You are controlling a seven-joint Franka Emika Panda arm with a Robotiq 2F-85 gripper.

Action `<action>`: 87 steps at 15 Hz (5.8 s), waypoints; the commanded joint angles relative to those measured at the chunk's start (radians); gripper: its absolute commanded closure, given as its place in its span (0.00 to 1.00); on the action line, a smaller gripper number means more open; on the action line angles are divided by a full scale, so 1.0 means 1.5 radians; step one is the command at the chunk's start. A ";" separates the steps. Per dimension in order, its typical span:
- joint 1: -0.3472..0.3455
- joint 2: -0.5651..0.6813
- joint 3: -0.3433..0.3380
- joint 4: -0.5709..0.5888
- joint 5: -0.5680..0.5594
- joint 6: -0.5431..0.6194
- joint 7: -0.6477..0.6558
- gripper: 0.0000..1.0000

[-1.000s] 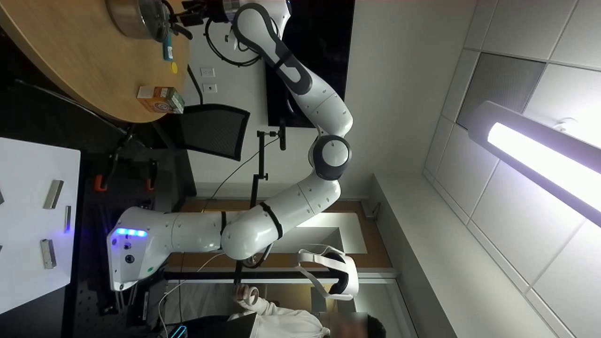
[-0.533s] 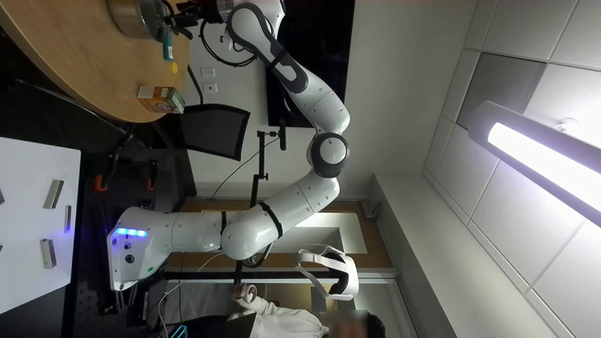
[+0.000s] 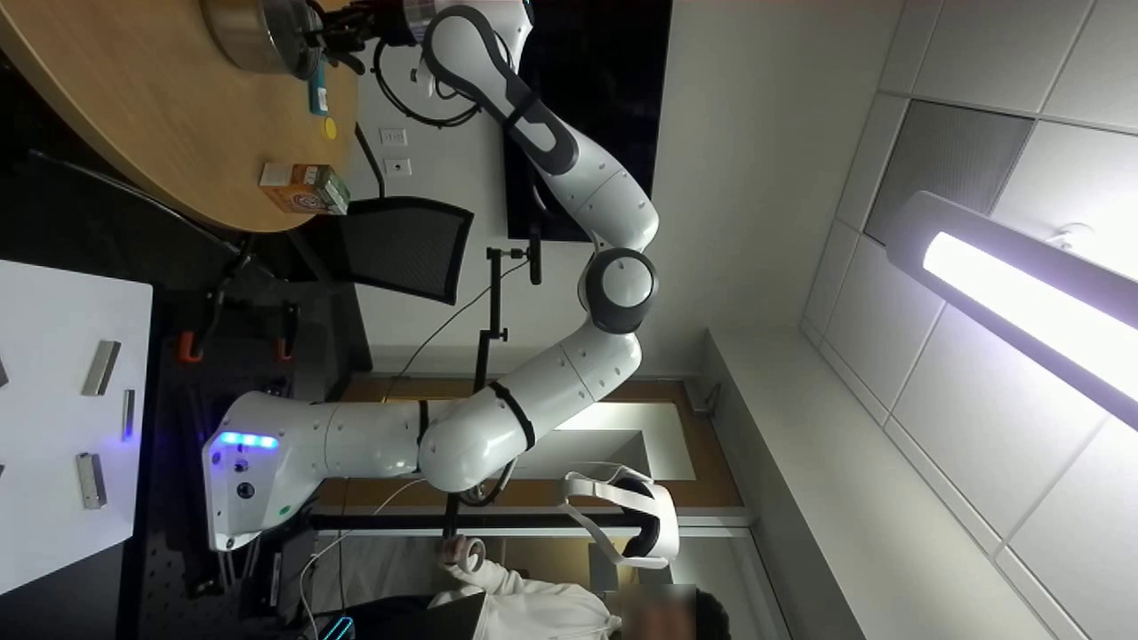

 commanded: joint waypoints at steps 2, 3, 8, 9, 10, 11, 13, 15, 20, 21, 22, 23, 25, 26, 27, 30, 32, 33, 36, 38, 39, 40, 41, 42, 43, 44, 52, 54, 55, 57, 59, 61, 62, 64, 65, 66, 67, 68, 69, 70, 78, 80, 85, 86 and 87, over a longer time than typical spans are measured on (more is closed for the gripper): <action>0.004 0.003 -0.005 0.008 -0.010 0.002 0.014 0.65; 0.004 0.003 -0.005 0.010 -0.010 0.002 0.014 0.71; 0.006 0.003 -0.009 0.012 -0.014 0.006 0.017 1.00; 0.006 0.004 -0.010 0.012 -0.015 0.006 0.017 0.98; 0.005 0.004 -0.010 0.013 -0.014 0.006 0.018 0.96; 0.005 0.004 -0.010 0.013 -0.014 0.006 0.018 0.96; 0.007 0.003 -0.012 0.019 -0.011 0.000 0.028 0.96; 0.007 0.001 -0.010 0.029 -0.002 -0.012 0.042 0.96; 0.005 -0.004 -0.004 0.067 0.015 -0.032 0.088 0.96; 0.005 -0.005 -0.003 0.076 0.015 -0.038 0.094 0.96; 0.005 -0.006 -0.002 0.084 0.015 -0.041 0.099 0.96; 0.007 -0.008 -0.002 0.092 0.013 -0.046 0.102 0.96; 0.007 -0.012 0.003 0.104 0.014 -0.058 0.102 0.96; 0.007 -0.018 0.006 0.105 0.014 -0.068 0.094 0.96; 0.006 -0.026 0.012 0.102 0.017 -0.078 0.083 0.96; 0.005 -0.052 0.032 0.078 0.021 -0.121 0.039 0.96; 0.010 -0.065 0.041 0.067 0.018 -0.145 0.017 0.96; 0.013 -0.071 0.046 0.063 0.018 -0.156 0.005 0.96; 0.026 -0.092 0.058 0.037 0.015 -0.169 -0.026 0.96; 0.035 -0.108 0.067 0.013 0.013 -0.169 -0.047 0.96; 0.039 -0.115 0.072 0.002 0.014 -0.169 -0.056 0.96; 0.043 -0.124 0.077 -0.013 0.014 -0.169 -0.067 0.96; 0.048 -0.132 0.082 -0.030 0.014 -0.166 -0.078 0.96; 0.052 -0.140 0.086 -0.045 0.014 -0.165 -0.087 0.96; 0.056 -0.150 0.091 -0.066 0.013 -0.159 -0.098 0.96; 0.061 -0.160 0.096 -0.088 0.012 -0.155 -0.108 0.96; 0.082 -0.191 0.103 -0.218 -0.012 -0.083 -0.120 0.96; 0.075 -0.188 0.102 -0.247 -0.001 -0.026 -0.118 0.96; 0.073 -0.187 0.100 -0.261 0.000 0.005 -0.112 0.96; 0.071 -0.186 0.095 -0.285 0.002 0.057 -0.098 0.96; 0.071 -0.184 0.089 -0.305 -0.004 0.098 -0.090 0.96; 0.070 -0.184 0.085 -0.321 -0.010 0.126 -0.090 0.96; 0.071 -0.183 0.082 -0.325 -0.014 0.134 -0.090 0.96; 0.072 -0.180 0.072 -0.334 -0.029 0.147 -0.088 0.96; 0.073 -0.178 0.067 -0.336 -0.038 0.151 -0.086 0.96; 0.073 -0.176 0.060 -0.338 -0.052 0.156 -0.083 0.96; 0.073 -0.173 0.052 -0.340 -0.067 0.161 -0.080 0.96; 0.074 -0.170 0.045 -0.340 -0.083 0.164 -0.075 0.96; 0.074 -0.168 0.037 -0.341 -0.099 0.168 -0.066 0.96; 0.074 -0.166 0.030 -0.343 -0.114 0.169 -0.059 0.96; 0.070 -0.154 0.009 -0.342 -0.182 0.158 -0.033 0.96; 0.072 -0.146 0.003 -0.339 -0.193 0.166 -0.017 0.96; 0.070 -0.126 -0.002 -0.338 -0.222 0.198 0.069 0.96; 0.070 -0.124 0.000 -0.340 -0.221 0.204 0.081 0.96; 0.069 -0.122 0.002 -0.342 -0.219 0.209 0.092 0.96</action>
